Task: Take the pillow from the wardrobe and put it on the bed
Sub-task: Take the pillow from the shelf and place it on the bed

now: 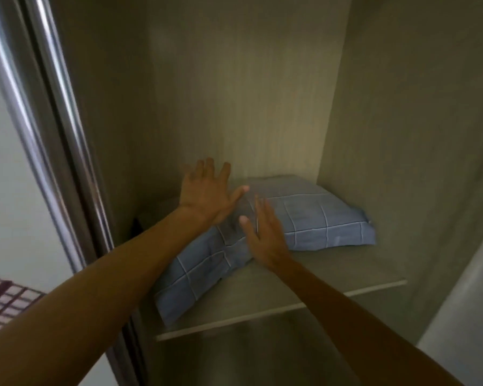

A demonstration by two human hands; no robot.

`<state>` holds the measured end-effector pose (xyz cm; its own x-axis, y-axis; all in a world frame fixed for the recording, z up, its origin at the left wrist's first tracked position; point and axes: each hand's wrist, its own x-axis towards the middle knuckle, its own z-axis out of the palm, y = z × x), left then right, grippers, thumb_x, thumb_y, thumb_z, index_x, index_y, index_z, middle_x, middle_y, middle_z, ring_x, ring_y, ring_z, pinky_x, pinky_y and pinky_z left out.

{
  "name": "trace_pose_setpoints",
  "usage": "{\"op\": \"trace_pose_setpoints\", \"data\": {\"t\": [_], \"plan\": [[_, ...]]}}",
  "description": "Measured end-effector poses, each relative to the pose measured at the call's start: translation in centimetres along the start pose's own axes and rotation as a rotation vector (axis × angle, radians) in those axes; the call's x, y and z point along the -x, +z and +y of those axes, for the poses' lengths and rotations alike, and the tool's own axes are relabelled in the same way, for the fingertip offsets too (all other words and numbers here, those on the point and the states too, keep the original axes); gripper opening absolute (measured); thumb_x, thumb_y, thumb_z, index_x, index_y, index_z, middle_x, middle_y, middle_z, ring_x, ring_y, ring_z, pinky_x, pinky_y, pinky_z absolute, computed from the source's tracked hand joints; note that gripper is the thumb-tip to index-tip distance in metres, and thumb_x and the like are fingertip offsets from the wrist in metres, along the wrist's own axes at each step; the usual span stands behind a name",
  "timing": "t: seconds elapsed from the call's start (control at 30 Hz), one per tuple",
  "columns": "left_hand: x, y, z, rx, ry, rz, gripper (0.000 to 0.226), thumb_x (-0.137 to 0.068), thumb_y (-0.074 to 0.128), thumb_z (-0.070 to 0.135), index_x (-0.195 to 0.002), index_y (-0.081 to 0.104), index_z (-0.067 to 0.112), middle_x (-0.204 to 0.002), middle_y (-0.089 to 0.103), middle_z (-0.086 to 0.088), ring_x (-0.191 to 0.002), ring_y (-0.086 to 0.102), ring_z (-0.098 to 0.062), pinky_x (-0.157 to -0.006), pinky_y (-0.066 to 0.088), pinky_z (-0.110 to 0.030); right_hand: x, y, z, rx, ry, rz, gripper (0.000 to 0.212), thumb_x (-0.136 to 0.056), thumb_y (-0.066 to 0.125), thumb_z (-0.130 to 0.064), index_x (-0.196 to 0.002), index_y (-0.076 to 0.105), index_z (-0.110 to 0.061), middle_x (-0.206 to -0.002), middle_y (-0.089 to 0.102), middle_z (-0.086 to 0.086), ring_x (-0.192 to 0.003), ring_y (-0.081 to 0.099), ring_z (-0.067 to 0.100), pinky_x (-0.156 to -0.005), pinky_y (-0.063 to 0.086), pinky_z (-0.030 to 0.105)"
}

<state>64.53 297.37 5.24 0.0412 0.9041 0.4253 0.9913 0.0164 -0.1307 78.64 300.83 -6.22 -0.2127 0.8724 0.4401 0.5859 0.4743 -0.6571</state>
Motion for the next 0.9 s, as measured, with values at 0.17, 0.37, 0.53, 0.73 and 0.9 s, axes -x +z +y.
{"op": "trace_pose_setpoints", "data": {"t": [0.17,0.37,0.53,0.73,0.9], "plan": [[-4.7,6.0,0.6,0.120,-0.129,-0.040,0.075,-0.087,0.014,0.068,-0.146,0.019,0.022,-0.152,0.025,-0.016,-0.136,0.028,-0.037,-0.107,0.023,-0.052,-6.3,-4.2,7.1,0.166,-0.052,0.051,0.070,-0.095,0.034,-0.056,-0.151,0.022,-0.014,-0.158,0.020,0.013,-0.146,0.015,0.028,-0.117,0.013,0.047],[-9.6,12.9,0.1,0.300,-0.295,-0.083,0.079,-0.085,0.018,0.071,-0.145,0.021,0.020,-0.151,0.028,-0.017,-0.132,0.035,-0.038,-0.104,0.031,-0.049,-15.6,-6.3,15.3,0.322,-0.069,0.002,0.070,-0.094,0.032,-0.061,-0.149,0.028,-0.017,-0.156,0.027,0.013,-0.144,0.019,0.030,-0.117,0.014,0.048],[-11.8,18.3,-1.3,0.367,-0.367,-0.100,0.086,-0.080,0.024,0.077,-0.146,0.018,0.023,-0.155,0.022,-0.013,-0.140,0.023,-0.034,-0.112,0.021,-0.052,-21.3,-4.1,20.8,0.475,-0.037,-0.066,0.073,-0.088,0.032,-0.068,-0.146,0.032,-0.023,-0.154,0.030,0.012,-0.142,0.023,0.031,-0.112,0.017,0.056],[-13.9,22.1,-3.2,0.314,-0.460,-0.175,0.095,-0.072,0.016,0.084,-0.147,0.015,0.026,-0.157,0.017,-0.013,-0.142,0.019,-0.034,-0.114,0.014,-0.053,-25.2,-2.1,24.6,0.613,-0.048,-0.121,0.085,-0.077,0.019,-0.083,-0.140,0.039,-0.030,-0.148,0.040,0.008,-0.138,0.032,0.027,-0.108,0.019,0.057],[-14.1,24.7,-2.4,0.162,-0.427,-0.114,0.081,-0.080,0.012,0.076,-0.134,0.039,0.023,-0.135,0.047,-0.018,-0.124,0.040,-0.034,-0.104,0.027,-0.049,-24.8,-0.1,25.8,0.634,-0.037,-0.059,0.078,-0.080,0.025,-0.079,-0.128,0.051,-0.023,-0.133,0.053,0.012,-0.124,0.045,0.033,-0.104,0.026,0.051]]}}
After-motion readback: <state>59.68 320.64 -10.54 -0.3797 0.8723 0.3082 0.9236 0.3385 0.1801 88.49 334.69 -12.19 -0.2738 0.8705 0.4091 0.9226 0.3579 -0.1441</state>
